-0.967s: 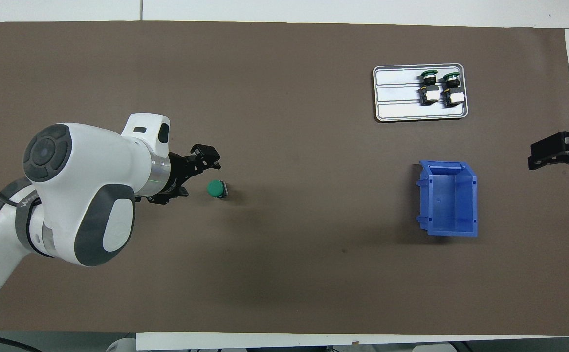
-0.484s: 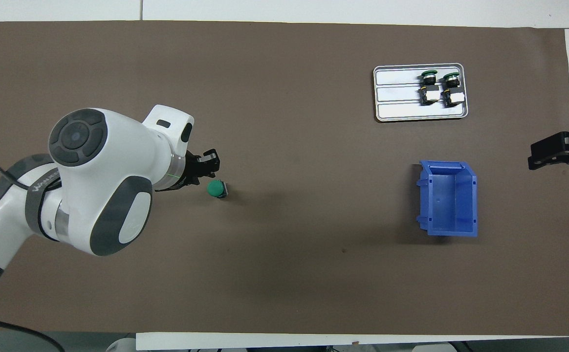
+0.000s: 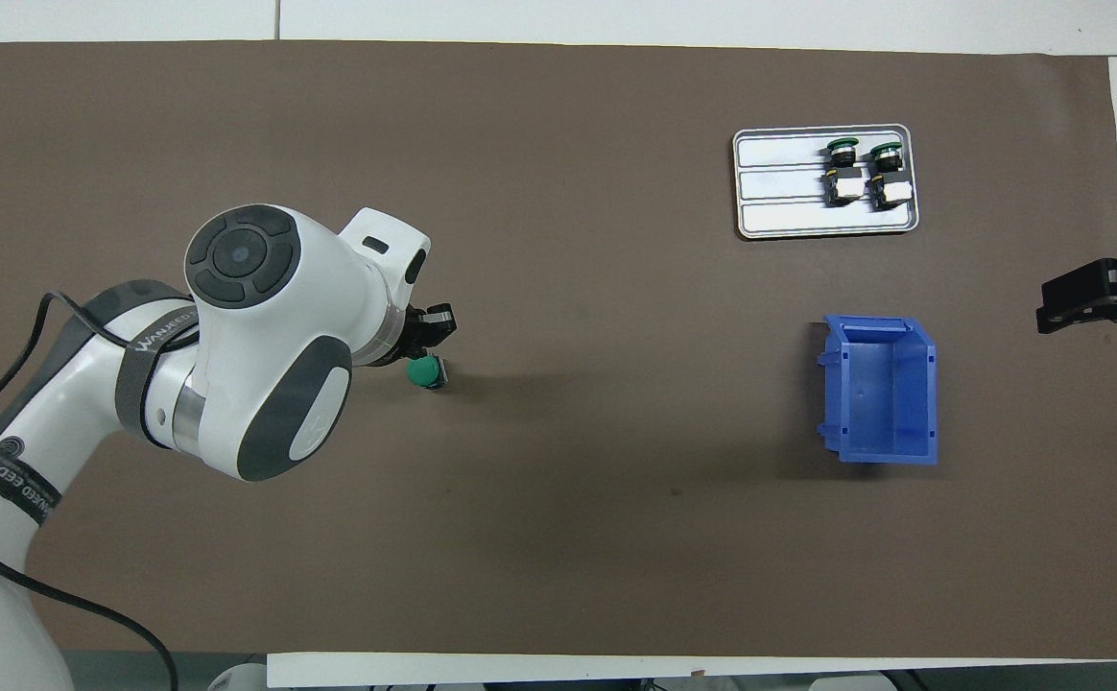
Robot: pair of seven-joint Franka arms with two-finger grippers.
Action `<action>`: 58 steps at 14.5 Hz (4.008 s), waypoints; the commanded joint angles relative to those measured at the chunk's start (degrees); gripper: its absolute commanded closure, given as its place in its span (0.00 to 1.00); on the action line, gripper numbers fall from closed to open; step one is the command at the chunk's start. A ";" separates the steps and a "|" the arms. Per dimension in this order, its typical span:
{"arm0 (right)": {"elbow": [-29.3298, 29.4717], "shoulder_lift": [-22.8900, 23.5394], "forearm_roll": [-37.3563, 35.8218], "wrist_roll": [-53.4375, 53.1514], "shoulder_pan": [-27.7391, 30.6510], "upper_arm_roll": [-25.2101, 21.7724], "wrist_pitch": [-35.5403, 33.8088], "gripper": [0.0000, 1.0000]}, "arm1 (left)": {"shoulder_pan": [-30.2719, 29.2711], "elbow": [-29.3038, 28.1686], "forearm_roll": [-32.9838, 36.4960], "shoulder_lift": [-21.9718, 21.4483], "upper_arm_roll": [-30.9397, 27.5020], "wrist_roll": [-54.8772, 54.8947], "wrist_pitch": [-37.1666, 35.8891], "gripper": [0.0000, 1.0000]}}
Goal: Place and press button with both arms
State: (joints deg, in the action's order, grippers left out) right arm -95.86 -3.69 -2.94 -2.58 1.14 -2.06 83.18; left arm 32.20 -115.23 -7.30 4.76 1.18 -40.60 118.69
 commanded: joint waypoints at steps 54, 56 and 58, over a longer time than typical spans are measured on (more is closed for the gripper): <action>-1.00 -0.97 -0.49 1.35 0.18 0.04 0.22 0.01 | -22.44 18.10 8.79 -3.88 -2.32 28.19 -32.45 0.01; -0.83 -1.32 -0.49 1.96 0.27 0.04 -1.43 0.01 | -24.55 22.40 9.85 -3.01 -2.23 30.75 -36.84 0.01; -0.91 -2.02 -0.49 1.79 0.62 -0.05 -2.50 0.01 | -24.91 24.44 9.68 -2.82 -2.23 30.76 -38.44 0.01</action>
State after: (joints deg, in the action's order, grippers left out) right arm -95.85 -4.03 -2.94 -2.48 1.18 -2.10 81.61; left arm 7.74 -94.42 1.49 0.72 -1.10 -11.02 83.48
